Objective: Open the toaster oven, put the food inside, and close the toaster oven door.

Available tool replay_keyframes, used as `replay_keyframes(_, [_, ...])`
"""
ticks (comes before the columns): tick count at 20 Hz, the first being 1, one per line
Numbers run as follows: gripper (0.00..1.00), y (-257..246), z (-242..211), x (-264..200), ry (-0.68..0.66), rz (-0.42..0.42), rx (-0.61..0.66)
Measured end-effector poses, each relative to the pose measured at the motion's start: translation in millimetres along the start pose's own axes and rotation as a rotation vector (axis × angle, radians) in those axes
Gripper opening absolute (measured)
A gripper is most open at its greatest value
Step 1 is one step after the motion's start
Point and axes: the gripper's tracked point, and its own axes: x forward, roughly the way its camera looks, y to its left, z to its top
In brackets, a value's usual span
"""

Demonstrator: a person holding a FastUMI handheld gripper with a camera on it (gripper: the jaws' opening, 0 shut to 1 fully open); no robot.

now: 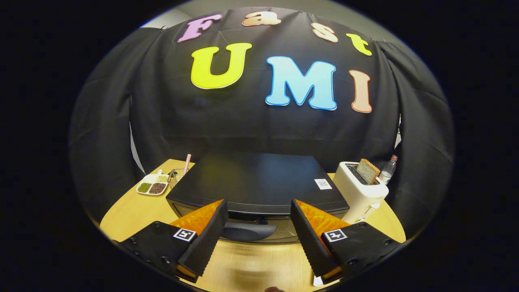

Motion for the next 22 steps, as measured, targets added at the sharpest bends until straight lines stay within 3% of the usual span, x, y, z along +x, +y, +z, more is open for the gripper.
replay_keyframes(8, [0.99,13.5,-22.7,22.0,0.049,0.006,-0.005])
replay_keyframes(12, [0.97,15.7,-27.3,23.2,0.063,0.009,0.078])
replay_keyframes(22, [0.98,17.8,-33.8,18.2,0.112,0.040,0.054])
